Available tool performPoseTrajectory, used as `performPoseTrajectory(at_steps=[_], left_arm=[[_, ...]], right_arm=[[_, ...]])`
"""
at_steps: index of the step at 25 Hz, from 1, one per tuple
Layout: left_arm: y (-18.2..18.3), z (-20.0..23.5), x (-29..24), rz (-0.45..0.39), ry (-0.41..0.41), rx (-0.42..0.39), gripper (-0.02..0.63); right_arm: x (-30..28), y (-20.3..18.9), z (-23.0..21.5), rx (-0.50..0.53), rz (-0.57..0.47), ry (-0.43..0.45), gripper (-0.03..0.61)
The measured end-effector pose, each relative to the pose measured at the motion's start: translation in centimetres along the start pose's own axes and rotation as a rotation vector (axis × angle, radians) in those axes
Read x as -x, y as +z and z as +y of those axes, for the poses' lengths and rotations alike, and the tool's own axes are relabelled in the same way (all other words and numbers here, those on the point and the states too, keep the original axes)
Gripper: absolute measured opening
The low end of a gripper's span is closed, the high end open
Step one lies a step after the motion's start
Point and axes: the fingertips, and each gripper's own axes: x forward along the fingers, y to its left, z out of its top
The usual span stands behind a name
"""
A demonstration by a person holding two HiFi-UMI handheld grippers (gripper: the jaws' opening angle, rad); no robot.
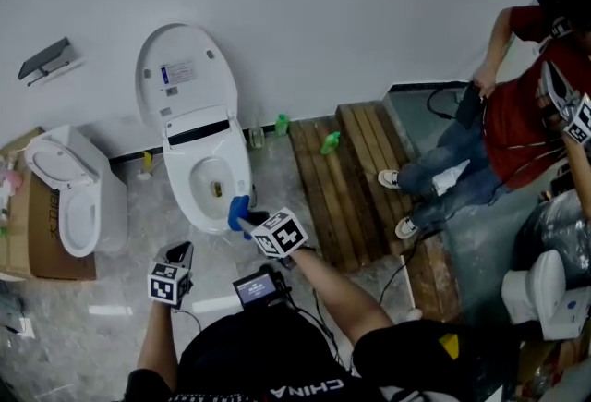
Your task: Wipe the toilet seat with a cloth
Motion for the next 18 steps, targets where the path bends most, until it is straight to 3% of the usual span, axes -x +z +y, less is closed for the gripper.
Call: performPoseTrajectory(at_steps=[5,13,18], left_arm=[[-3.7,-1.9,3.7,-0.012,-0.015,-0.056,0.012],[-8.6,-6.0,10.0,-0.079,-0.038,0.002,0.012],[-11.9,-8.5,12.8,-0.08,-0.056,0.011,0.012]], right_arm=[[1.7,-3.1,3.5,-0.063,-0.016,-0.068,0.044],[4.7,-8.5,10.7,-0.035,0.004,-0.114,0.044],[6.8,-12.0,14.3,-0.04,0.017,-0.138,0.044]])
